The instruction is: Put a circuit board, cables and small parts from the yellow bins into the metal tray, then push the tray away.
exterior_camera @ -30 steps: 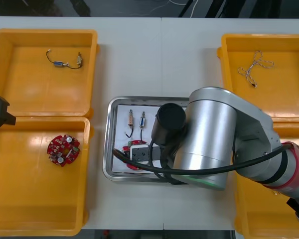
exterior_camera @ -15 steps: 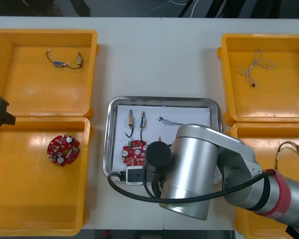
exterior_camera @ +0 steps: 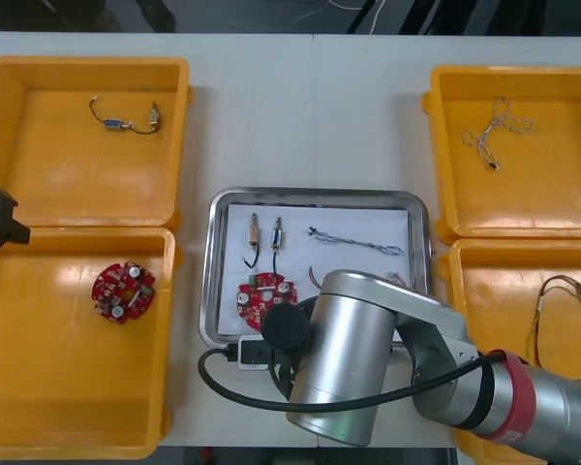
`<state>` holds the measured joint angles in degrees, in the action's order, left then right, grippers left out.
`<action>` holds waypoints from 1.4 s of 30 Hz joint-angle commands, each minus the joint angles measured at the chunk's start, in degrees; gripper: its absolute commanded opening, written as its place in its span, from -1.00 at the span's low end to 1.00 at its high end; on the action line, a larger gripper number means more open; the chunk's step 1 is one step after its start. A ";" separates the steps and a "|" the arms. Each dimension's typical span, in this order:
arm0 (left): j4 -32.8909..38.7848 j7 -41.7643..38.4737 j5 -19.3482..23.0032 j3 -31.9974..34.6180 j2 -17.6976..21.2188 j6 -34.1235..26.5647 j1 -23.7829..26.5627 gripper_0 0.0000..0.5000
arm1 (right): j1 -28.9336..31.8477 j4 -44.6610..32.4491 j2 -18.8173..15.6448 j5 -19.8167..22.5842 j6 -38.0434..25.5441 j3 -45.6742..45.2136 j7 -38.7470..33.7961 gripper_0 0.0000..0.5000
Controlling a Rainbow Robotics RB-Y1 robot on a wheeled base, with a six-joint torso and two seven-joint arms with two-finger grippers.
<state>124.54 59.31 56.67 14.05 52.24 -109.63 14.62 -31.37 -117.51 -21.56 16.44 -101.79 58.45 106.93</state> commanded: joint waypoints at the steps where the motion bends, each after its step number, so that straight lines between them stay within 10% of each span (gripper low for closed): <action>1: 1.67 2.91 0.46 1.86 2.16 -0.37 -1.17 1.00 | 1.32 0.00 1.26 -1.68 1.33 1.58 1.18 1.00; 27: 1.67 2.91 0.46 1.86 2.16 -0.37 -1.17 1.00 | 1.40 2.64 0.55 -5.11 4.05 2.99 0.30 1.00; 33: 1.67 2.91 0.46 1.86 2.16 -0.37 -1.17 1.00 | 1.40 2.11 0.55 -5.19 3.88 3.08 0.12 -0.54; 42: 1.67 2.91 0.46 1.86 2.16 -0.37 -1.17 1.00 | 0.88 1.14 0.38 -5.28 3.97 3.60 0.03 -0.86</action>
<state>124.55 59.32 56.67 14.05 52.24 -109.63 14.59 -30.67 -114.20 -21.56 11.35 -97.73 60.48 106.92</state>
